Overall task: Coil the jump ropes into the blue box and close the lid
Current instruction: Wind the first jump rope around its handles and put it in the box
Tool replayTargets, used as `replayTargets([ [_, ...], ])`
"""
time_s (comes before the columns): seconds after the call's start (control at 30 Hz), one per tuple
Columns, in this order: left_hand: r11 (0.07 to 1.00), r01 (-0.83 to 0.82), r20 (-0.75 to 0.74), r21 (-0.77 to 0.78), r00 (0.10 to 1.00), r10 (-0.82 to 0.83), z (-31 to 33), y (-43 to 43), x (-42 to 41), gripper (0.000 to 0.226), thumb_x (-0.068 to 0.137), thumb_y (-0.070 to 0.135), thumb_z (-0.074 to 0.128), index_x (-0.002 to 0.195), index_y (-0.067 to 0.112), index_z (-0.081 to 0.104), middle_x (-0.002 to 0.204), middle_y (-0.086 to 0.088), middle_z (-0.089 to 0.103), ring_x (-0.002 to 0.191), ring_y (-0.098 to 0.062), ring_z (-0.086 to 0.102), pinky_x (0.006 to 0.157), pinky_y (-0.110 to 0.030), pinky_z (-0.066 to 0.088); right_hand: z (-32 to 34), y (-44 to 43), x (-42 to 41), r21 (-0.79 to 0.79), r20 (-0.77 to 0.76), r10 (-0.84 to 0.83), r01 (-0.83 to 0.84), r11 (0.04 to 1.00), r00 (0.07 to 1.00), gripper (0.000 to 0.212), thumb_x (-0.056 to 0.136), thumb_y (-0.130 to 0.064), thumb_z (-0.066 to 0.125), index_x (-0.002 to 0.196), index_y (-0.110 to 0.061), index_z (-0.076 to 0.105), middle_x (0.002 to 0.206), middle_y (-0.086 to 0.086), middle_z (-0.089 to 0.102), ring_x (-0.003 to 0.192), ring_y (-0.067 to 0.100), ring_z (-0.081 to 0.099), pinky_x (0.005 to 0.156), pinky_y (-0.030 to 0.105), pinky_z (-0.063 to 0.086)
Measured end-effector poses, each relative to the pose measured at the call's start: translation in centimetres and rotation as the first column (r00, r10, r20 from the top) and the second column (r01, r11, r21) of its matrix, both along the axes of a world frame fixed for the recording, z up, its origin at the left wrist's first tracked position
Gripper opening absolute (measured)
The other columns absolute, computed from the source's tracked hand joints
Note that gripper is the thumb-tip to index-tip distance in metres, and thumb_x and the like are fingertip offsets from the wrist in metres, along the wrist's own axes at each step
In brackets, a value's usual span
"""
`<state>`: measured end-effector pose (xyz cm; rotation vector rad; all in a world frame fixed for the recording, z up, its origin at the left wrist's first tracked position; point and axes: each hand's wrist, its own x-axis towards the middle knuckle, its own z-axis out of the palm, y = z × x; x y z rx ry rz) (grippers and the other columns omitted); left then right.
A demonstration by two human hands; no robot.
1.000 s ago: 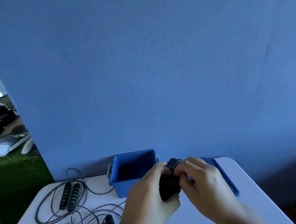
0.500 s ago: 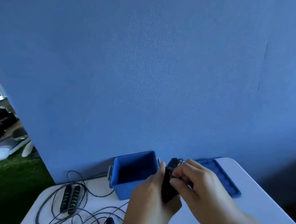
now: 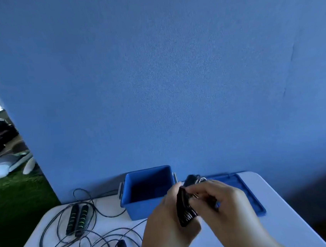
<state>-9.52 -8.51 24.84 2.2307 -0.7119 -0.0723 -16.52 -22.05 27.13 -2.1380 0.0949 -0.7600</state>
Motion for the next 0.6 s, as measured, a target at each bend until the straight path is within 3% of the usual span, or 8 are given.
replayTargets([
  [0.1,0.997,-0.039,0.009,-0.059,0.999,0.04,0.2,-0.2,-0.1,0.067,0.076,0.039,0.07,0.104,0.08,0.025,0.094,0.037,0.058,0.1,0.008,0.06,0.075,-0.003,0.041,-0.8,-1.3,-0.6,0.064,-0.122,-0.068,0.076,0.995,0.99,0.013,0.082,-0.026,0.073,0.071,-0.029,0.067,0.056,-0.008,0.059,0.05,0.004,0.051,0.052,0.02,0.043],
  [0.17,0.99,-0.049,0.018,-0.131,0.999,0.051,-0.4,-0.2,-0.1,0.075,0.075,0.041,0.074,0.111,0.08,0.022,0.101,0.044,0.054,0.099,0.015,0.057,0.078,0.001,0.038,-1.6,-1.7,-0.9,0.181,-0.274,-0.064,0.117,0.977,0.96,0.015,0.079,-0.03,0.074,0.069,-0.024,0.064,0.052,-0.001,0.058,0.044,0.009,0.056,0.052,0.026,0.052],
  [0.23,0.984,-0.078,0.0,-0.158,0.997,0.079,-0.6,-0.3,-0.5,0.076,0.075,0.044,0.075,0.126,0.073,0.027,0.109,0.044,0.054,0.1,0.02,0.053,0.081,0.002,0.037,-2.2,-1.7,-1.1,0.346,-0.349,-0.012,0.141,0.927,0.937,0.019,0.07,-0.039,0.074,0.076,-0.024,0.066,0.062,0.003,0.067,0.053,0.02,0.068,0.058,0.042,0.062],
  [0.3,0.977,-0.11,-0.02,-0.185,0.994,0.109,-1.0,-0.7,-0.7,0.08,0.075,0.047,0.074,0.143,0.055,0.032,0.123,0.036,0.056,0.111,0.015,0.054,0.087,0.0,0.038,-2.7,-1.6,-1.0,0.523,-0.319,0.07,0.114,0.844,0.945,0.021,0.078,-0.031,0.076,0.095,-0.021,0.07,0.076,0.005,0.073,0.067,0.026,0.073,0.064,0.051,0.063],
  [0.37,0.969,-0.122,-0.038,-0.214,0.992,0.116,-1.4,-1.1,-1.1,0.085,0.071,0.051,0.071,0.147,0.048,0.034,0.13,0.031,0.057,0.117,0.012,0.055,0.09,-0.001,0.039,-2.7,-1.6,-0.9,0.646,-0.269,0.158,0.056,0.761,0.95,0.015,0.092,-0.012,0.068,0.107,-0.012,0.07,0.084,0.009,0.075,0.078,0.027,0.075,0.072,0.05,0.063],
  [0.5,0.938,-0.135,-0.083,-0.319,0.99,0.115,-1.5,-2.4,-2.5,0.08,0.071,0.052,0.06,0.145,0.055,0.031,0.134,0.034,0.051,0.119,0.018,0.05,0.093,-0.003,0.041,-2.6,-2.4,-1.1,0.729,-0.192,0.259,-0.038,0.683,0.947,0.017,0.086,-0.014,0.068,0.102,-0.012,0.076,0.092,0.016,0.076,0.088,0.032,0.075,0.083,0.056,0.06],
  [0.6,0.887,-0.17,-0.169,-0.428,0.98,0.107,-1.5,-3.3,-3.5,0.068,0.08,0.035,0.057,0.135,0.068,0.035,0.13,0.037,0.055,0.114,0.012,0.057,0.096,-0.025,0.053,-3.0,-3.2,-1.0,0.722,-0.161,0.261,-0.067,0.689,0.952,0.018,0.092,-0.004,0.066,0.105,-0.012,0.075,0.092,0.017,0.076,0.09,0.034,0.074,0.078,0.054,0.062],
])
